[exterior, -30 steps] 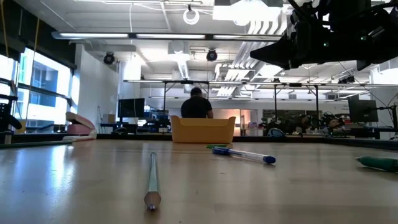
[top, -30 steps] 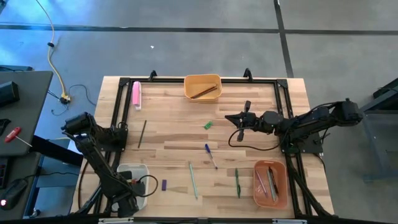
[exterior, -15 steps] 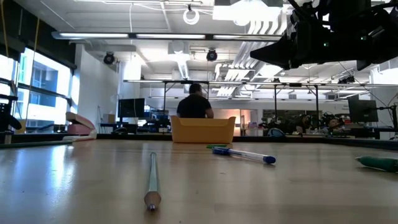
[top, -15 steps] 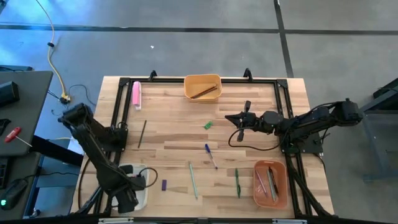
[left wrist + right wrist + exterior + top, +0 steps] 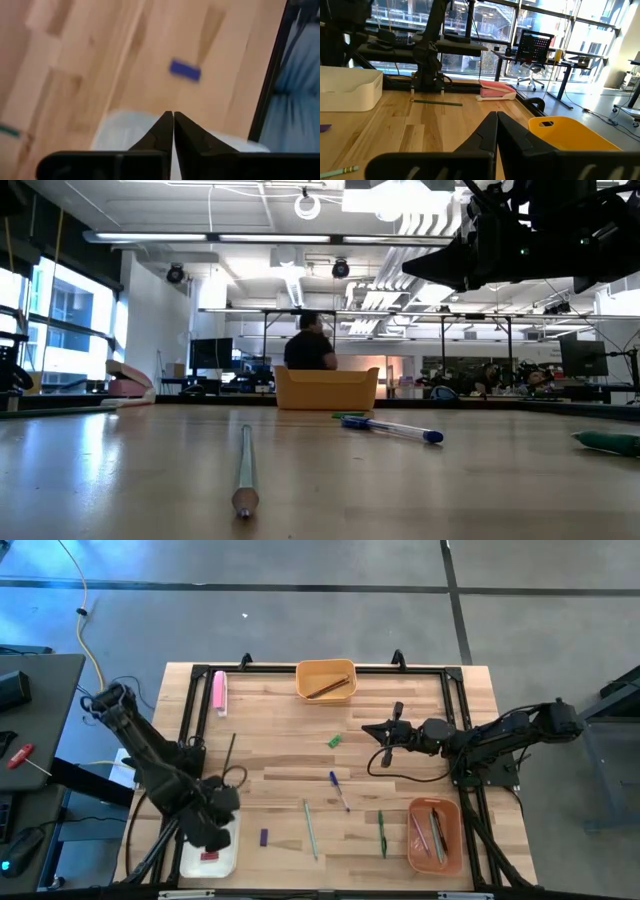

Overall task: Sort crayons/erasers/pens/pencils in bins
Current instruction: Put the blue pen into the orange bin

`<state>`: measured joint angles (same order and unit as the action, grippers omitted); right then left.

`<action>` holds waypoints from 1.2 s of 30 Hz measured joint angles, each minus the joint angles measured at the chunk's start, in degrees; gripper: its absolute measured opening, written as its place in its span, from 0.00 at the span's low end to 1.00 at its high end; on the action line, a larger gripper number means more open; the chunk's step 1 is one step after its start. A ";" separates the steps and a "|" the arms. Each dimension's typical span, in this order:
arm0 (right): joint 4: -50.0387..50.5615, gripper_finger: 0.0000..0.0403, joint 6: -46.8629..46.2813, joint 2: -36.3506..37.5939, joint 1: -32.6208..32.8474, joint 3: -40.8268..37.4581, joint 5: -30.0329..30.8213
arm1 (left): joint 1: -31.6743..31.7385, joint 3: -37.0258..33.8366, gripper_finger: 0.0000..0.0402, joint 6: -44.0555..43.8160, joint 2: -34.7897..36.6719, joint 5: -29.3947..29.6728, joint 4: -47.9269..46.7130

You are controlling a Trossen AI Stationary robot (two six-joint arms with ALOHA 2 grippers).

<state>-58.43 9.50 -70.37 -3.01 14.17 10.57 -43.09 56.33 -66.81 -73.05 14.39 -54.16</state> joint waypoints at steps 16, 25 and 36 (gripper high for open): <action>0.02 0.00 0.00 0.00 0.01 0.00 0.00 | 19.27 -19.76 0.00 23.50 7.45 1.04 34.82; 0.00 0.00 0.46 0.00 0.01 0.00 0.00 | 30.65 -28.21 0.00 33.63 7.38 -1.16 57.33; 0.00 0.00 0.46 0.00 0.02 0.00 0.00 | 39.06 -35.77 0.00 36.42 7.36 -3.65 68.22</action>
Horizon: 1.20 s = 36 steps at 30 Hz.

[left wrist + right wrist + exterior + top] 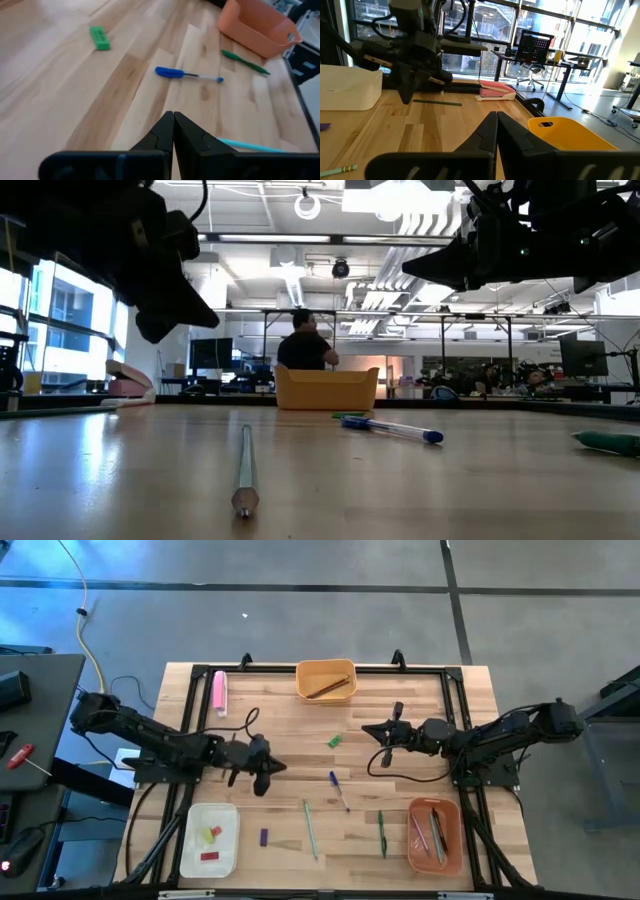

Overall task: Sort crayons/erasers/pens/pencils in bins
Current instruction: Put the blue pen into the orange bin

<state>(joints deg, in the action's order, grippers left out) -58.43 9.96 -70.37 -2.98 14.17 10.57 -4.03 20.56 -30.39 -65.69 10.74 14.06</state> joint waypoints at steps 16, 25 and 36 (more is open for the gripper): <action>0.69 0.00 0.19 0.00 -0.04 0.00 0.02 | 4.80 2.84 0.00 -0.85 0.11 -2.53 -11.91; 0.95 0.00 0.39 0.00 -0.04 0.00 0.02 | 5.27 3.08 0.00 -0.80 0.13 -0.06 -15.08; 15.98 0.00 -6.13 0.00 0.00 5.67 0.02 | 5.35 -7.51 0.00 6.03 0.13 -0.42 8.71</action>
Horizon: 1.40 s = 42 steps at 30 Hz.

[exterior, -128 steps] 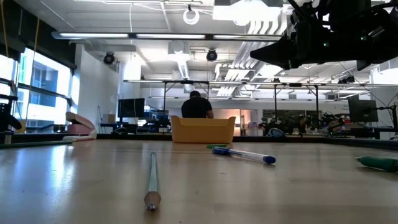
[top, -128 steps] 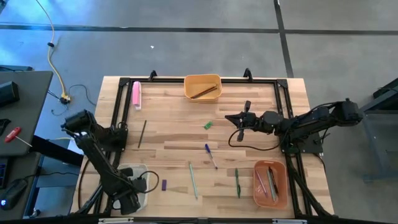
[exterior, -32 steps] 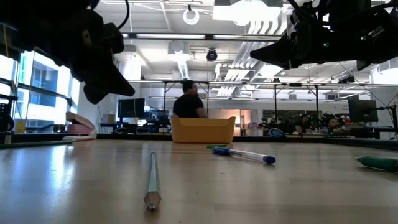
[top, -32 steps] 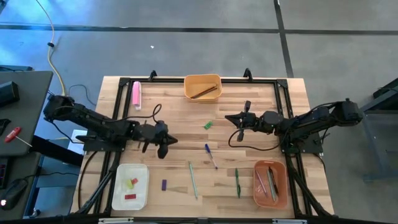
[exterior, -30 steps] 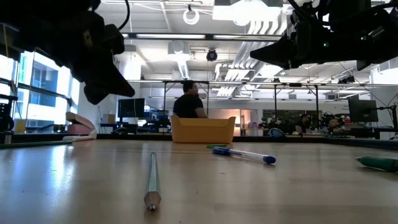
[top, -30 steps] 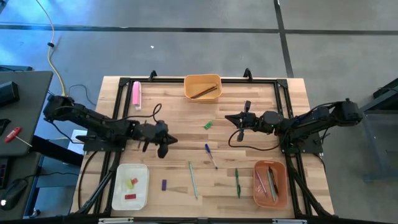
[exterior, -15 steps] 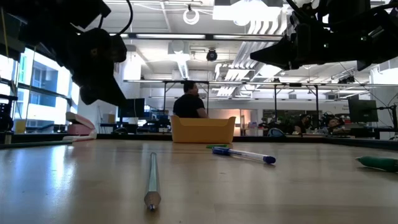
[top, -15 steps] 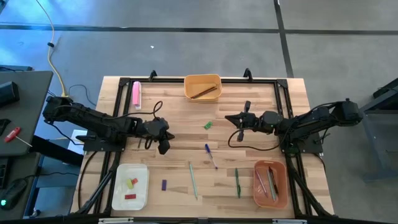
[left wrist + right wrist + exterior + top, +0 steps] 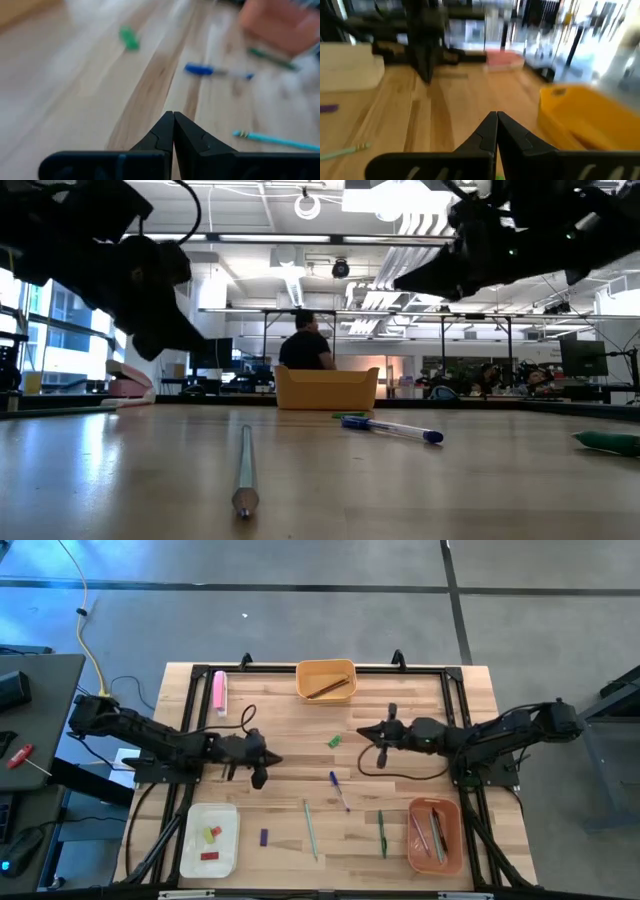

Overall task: Sort crayons/erasers/pens/pencils in bins
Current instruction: Put the blue pen into the orange bin

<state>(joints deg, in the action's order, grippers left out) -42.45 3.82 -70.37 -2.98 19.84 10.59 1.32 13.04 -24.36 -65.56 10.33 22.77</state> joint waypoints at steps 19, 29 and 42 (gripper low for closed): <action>54.50 0.00 -41.64 -15.55 12.25 29.90 11.11 | 8.55 -8.99 0.00 21.75 0.00 -8.89 31.19; 72.24 0.08 -56.52 -30.80 16.01 48.29 4.84 | 7.86 -9.01 0.00 20.81 -0.01 -14.15 30.14; 84.59 0.39 -62.06 -44.07 16.24 60.84 0.24 | 5.73 -12.44 0.00 20.06 -0.02 -6.82 31.15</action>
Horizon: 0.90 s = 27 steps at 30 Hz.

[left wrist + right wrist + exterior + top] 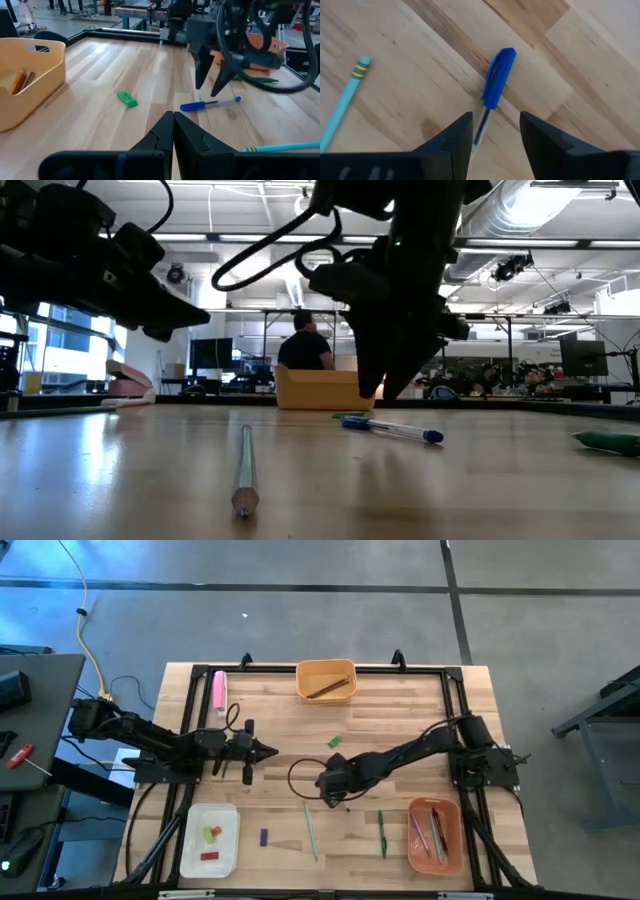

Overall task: Sort crayons/erasers/pens/pencils in bins
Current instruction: Put the blue pen into the orange bin

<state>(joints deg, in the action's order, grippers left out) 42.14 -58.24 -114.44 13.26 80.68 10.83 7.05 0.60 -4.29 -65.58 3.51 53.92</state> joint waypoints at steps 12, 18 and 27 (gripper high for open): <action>-0.04 0.35 -1.32 -2.32 0.00 0.05 0.02 | 0.00 0.00 0.00 -1.48 0.00 -0.02 0.05; -0.30 0.35 -1.93 -3.67 -0.09 0.10 -0.67 | 0.00 0.00 0.00 -1.51 0.00 -0.04 0.03; 0.22 0.28 -1.77 -4.52 -0.11 0.31 -1.71 | -0.79 0.00 0.00 -1.64 0.00 0.04 -0.07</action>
<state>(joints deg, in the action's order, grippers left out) 42.37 -60.01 -118.96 13.15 80.99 9.12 6.26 0.60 -5.93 -65.58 3.55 53.85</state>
